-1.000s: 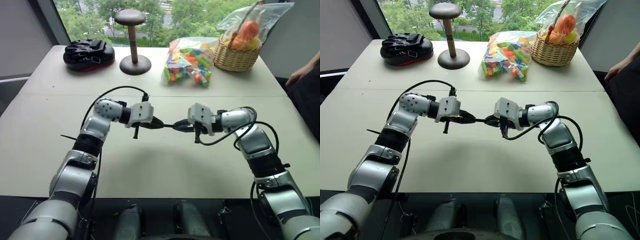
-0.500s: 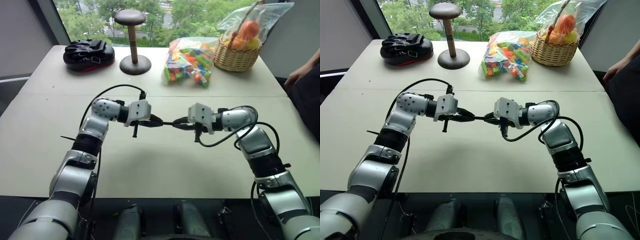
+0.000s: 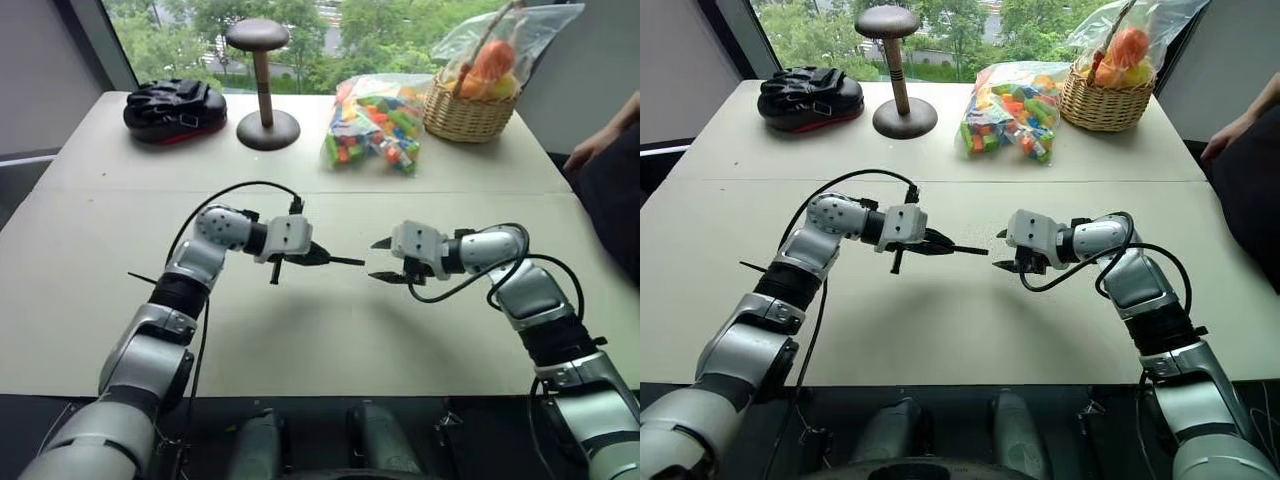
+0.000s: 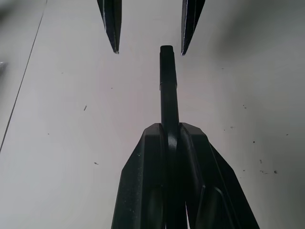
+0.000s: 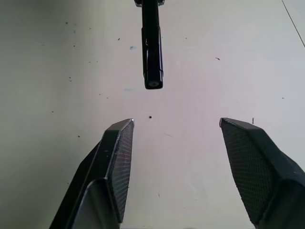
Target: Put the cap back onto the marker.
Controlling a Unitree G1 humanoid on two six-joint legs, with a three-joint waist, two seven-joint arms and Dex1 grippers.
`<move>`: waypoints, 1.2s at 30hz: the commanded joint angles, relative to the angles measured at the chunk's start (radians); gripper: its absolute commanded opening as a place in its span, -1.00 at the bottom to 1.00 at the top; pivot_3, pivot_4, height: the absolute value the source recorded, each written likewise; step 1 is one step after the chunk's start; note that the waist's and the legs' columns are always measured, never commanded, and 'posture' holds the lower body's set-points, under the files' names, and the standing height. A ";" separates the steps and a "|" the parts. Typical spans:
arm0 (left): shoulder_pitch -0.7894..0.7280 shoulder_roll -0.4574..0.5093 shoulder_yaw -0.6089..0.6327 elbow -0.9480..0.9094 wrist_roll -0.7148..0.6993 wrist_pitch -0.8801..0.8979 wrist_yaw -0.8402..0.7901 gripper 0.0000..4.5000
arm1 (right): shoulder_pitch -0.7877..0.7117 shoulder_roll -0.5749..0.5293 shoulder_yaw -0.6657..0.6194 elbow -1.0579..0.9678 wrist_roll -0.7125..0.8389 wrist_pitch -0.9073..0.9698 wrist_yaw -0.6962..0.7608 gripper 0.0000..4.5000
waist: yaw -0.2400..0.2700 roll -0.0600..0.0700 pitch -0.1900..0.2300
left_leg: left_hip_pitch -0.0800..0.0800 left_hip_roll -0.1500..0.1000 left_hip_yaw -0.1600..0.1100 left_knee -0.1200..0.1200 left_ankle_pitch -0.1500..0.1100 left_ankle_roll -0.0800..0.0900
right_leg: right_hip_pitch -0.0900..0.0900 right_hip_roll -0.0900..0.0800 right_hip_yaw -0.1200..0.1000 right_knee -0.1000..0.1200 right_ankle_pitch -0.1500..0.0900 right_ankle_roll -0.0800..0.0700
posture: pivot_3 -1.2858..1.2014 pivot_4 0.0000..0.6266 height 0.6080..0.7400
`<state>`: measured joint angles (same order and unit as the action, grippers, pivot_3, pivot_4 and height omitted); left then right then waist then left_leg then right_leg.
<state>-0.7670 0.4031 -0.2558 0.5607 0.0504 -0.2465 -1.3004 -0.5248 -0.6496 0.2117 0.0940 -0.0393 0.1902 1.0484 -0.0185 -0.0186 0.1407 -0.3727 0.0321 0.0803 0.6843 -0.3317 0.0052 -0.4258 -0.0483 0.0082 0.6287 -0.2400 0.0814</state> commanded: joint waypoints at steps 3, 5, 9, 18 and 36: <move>0.094 -0.034 0.111 -0.123 -0.114 0.110 0.163 -1.00 | -0.003 0.073 -0.152 -0.024 0.026 0.037 -0.251 0.98 | 0.005 0.000 0.000 | -0.001 0.001 0.000 0.000 0.001 -0.001 | -0.001 0.000 0.000 0.001 0.000 0.000 | 0.03 -0.52 1.00; 0.137 -0.071 0.164 -0.203 -0.151 0.240 0.282 -1.00 | 0.024 0.117 -0.213 -0.059 0.051 0.095 -0.341 0.98 | 0.010 0.000 0.000 | -0.001 0.002 0.000 0.000 0.002 -0.003 | -0.001 -0.001 0.000 0.002 0.000 0.000 | 0.03 -0.52 1.00; 0.213 -0.093 0.212 -0.368 -0.102 0.551 0.533 -1.00 | 0.098 0.180 -0.253 -0.141 0.065 0.187 -0.443 0.98 | 0.008 0.000 0.000 | -0.002 0.001 -0.001 0.000 0.002 -0.003 | -0.001 -0.003 0.000 0.002 0.000 0.000 | 0.03 -0.52 1.00; 0.293 -0.269 0.387 -0.538 -0.106 0.935 0.996 -1.00 | 0.173 0.273 -0.209 -0.203 0.066 0.197 -0.540 0.98 | 0.006 -0.001 -0.001 | 0.000 0.000 -0.001 0.000 0.002 -0.004 | 0.000 -0.003 0.001 0.002 0.000 0.000 | 0.03 -0.52 1.00; 0.395 -0.270 0.383 -0.537 -0.142 0.528 1.038 0.96 | 0.238 0.327 -0.271 -0.173 0.069 0.113 -0.728 1.00 | 0.006 -0.001 -0.001 | 0.000 0.000 -0.001 -0.001 0.003 -0.005 | 0.000 -0.004 0.001 0.001 0.000 0.000 | 0.03 -0.52 1.00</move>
<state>-0.3722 0.1201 0.0973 0.0743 -0.0753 0.3373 -0.2737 -0.2810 -0.3282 -0.0045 -0.0655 0.0098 0.3266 0.3495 -0.0122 -0.0194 0.1402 -0.3730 0.0323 0.0796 0.6837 -0.3287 -0.0001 -0.4260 -0.0522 0.0092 0.6301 -0.2397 0.0815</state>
